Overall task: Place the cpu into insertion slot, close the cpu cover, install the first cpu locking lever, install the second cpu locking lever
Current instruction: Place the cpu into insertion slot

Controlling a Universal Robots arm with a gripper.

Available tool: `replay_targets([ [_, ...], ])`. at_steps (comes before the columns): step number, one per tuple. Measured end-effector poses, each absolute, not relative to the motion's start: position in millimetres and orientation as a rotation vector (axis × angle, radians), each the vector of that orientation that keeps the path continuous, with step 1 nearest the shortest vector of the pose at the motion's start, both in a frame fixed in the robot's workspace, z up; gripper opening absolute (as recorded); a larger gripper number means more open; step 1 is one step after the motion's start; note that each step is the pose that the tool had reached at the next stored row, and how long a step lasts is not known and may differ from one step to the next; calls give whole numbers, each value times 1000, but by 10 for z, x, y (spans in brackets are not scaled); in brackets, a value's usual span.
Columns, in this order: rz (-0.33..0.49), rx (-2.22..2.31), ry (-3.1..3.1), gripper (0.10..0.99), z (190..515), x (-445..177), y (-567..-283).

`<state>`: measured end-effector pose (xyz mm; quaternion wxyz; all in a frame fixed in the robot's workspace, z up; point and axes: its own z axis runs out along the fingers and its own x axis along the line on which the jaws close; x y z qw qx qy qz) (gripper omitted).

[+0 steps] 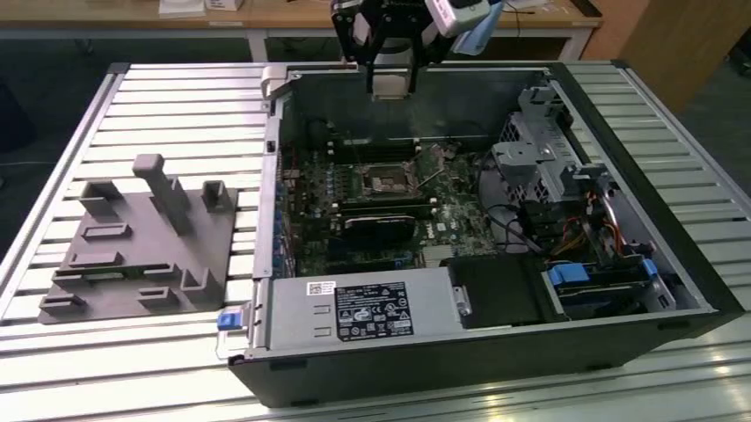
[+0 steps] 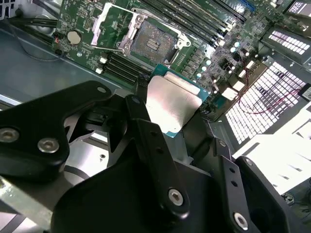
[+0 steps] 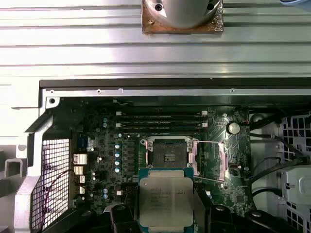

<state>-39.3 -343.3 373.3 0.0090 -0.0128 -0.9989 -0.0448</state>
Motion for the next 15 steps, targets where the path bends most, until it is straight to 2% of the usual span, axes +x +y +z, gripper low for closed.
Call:
replay_targets([
  [15,-140,-39,-3130,537,3605,-397,-3433],
])
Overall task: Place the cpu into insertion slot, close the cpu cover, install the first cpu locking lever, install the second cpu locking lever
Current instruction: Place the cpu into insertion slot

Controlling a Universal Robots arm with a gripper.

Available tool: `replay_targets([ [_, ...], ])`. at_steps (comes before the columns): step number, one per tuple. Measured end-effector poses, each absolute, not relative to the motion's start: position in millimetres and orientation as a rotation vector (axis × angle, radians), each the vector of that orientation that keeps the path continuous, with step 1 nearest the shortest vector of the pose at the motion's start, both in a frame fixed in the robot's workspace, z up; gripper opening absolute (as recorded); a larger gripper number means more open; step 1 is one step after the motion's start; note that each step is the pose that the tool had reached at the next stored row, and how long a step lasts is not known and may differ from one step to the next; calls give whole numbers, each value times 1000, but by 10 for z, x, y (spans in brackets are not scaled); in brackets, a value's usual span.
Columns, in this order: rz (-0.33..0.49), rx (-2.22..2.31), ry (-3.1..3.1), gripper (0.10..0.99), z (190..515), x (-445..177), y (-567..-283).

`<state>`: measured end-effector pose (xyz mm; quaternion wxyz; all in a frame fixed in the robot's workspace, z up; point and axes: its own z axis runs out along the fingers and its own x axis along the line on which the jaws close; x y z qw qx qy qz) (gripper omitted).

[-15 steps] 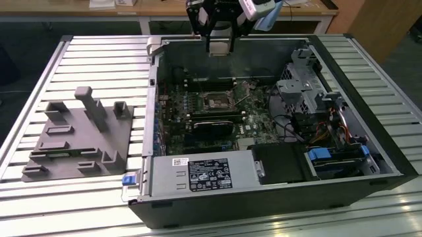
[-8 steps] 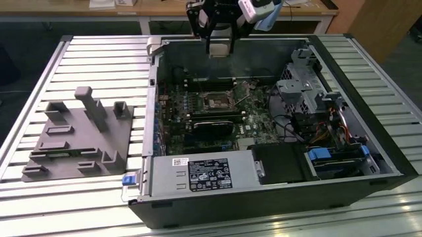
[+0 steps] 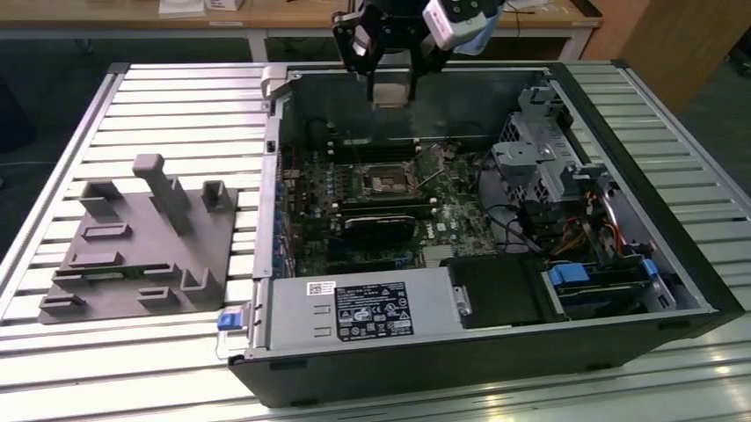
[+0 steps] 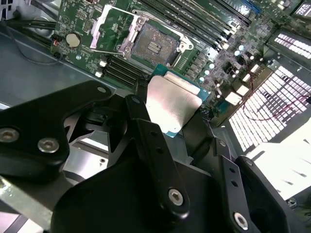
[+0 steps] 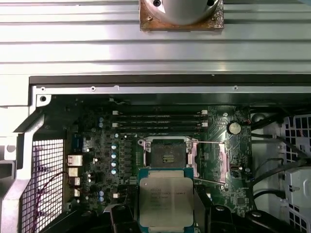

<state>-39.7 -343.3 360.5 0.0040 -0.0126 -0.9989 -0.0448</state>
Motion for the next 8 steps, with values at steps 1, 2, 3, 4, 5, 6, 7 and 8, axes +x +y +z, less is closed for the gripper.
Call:
replay_targets([
  [1,-141,-39,-3131,537,3595,-397,-3433],
  [2,-141,-39,-3133,537,3586,-397,-3433],
  [3,-141,-39,-3134,537,3578,-397,-3433],
  [4,-141,-39,-3134,537,3571,-398,-3433],
  [5,-141,-39,-3135,537,3563,-398,-3433],
  [6,-141,-39,-3136,537,3555,-398,-3433],
  [7,-141,-39,-3137,537,3547,-398,-3433],
  [8,-141,-39,-3139,537,3539,-398,-3433],
])
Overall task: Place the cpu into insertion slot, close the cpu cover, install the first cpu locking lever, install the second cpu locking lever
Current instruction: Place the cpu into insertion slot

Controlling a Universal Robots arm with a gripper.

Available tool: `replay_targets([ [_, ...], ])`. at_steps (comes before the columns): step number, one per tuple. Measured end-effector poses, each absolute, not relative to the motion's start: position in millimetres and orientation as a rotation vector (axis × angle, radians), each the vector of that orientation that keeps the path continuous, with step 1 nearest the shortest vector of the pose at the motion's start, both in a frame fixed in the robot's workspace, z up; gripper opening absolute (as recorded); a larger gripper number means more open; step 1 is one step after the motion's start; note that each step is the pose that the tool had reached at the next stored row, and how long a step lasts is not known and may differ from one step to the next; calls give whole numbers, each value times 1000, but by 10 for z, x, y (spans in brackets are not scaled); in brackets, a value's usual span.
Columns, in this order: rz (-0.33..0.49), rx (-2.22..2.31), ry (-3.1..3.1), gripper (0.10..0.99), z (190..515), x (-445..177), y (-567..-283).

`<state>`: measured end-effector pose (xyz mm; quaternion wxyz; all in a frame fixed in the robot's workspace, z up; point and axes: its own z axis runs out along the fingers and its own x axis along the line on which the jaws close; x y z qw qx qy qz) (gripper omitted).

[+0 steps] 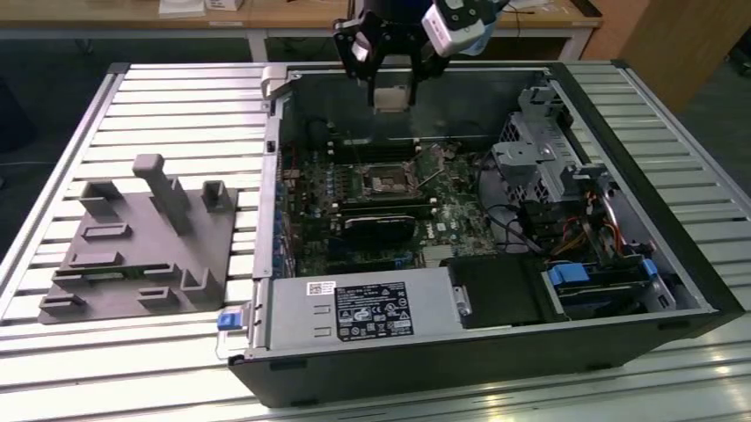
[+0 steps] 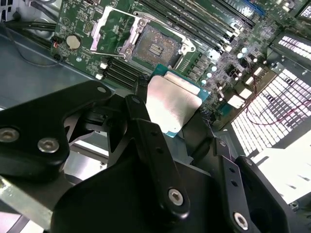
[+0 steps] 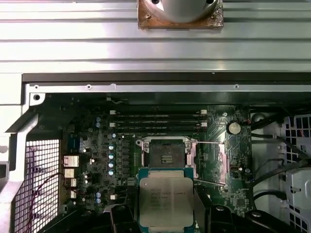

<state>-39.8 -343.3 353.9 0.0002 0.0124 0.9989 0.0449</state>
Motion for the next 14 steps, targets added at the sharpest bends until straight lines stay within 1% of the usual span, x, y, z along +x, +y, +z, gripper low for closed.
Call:
replay_targets([
  [14,140,38,3125,537,3428,-400,-3433],
])
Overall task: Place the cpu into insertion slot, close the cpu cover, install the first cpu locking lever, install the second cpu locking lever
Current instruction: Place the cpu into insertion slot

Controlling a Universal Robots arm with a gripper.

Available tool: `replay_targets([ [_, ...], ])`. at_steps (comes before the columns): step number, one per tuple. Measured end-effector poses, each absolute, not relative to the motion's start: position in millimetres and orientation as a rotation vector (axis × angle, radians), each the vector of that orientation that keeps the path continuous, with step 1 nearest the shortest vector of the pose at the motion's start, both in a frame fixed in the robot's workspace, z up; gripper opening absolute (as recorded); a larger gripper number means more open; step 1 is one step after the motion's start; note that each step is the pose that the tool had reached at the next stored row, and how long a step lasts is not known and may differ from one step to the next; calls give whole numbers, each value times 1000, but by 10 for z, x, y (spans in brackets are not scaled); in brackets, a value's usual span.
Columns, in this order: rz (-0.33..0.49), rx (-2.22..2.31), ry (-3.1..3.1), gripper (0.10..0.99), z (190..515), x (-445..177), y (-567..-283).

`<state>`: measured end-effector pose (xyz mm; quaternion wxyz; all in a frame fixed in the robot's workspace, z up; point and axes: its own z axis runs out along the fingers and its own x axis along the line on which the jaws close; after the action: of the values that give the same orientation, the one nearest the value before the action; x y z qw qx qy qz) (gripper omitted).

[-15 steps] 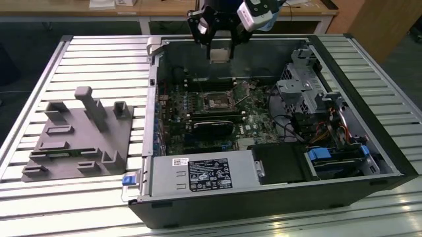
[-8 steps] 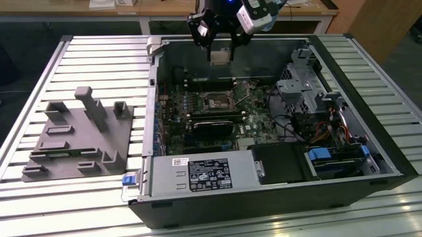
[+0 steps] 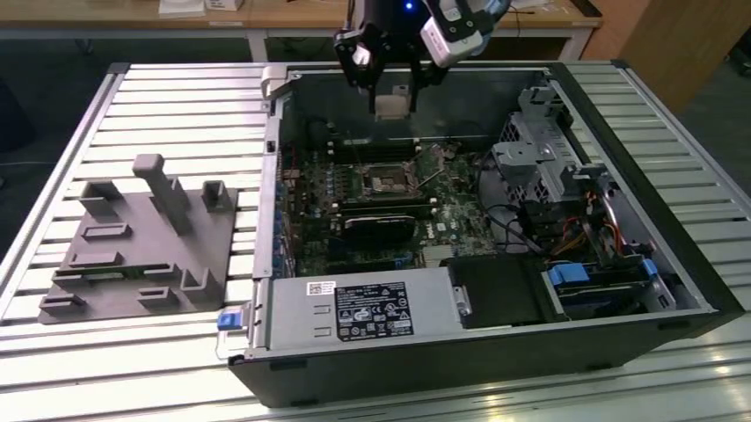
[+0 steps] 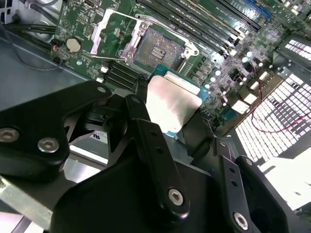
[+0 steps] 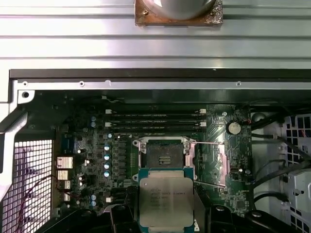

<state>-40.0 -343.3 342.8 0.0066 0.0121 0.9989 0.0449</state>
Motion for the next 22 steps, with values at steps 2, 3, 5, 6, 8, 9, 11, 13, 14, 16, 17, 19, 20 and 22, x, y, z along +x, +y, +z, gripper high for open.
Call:
replay_targets([
  [2,141,38,3124,537,3411,-400,-3433],
  [3,141,38,3123,537,3403,-400,-3433],
  [5,141,38,3122,537,3386,-400,-3433],
  [6,140,38,3121,537,3378,-400,-3433],
  [8,140,37,3119,537,3361,-400,-3433],
  [9,140,37,3119,537,3351,-400,-3433],
  [11,140,37,3117,537,3334,-401,-3433],
  [13,140,37,3116,537,3316,-401,-3433],
  [14,140,37,3115,537,3306,-401,-3433],
  [16,140,37,3113,537,3287,-401,-3433],
  [17,140,37,3113,537,3277,-401,-3433],
  [19,140,37,3111,537,3258,-401,-3433],
  [20,140,37,3111,537,3247,-401,-3433],
  [22,140,37,3109,537,3225,-401,-3433],
])
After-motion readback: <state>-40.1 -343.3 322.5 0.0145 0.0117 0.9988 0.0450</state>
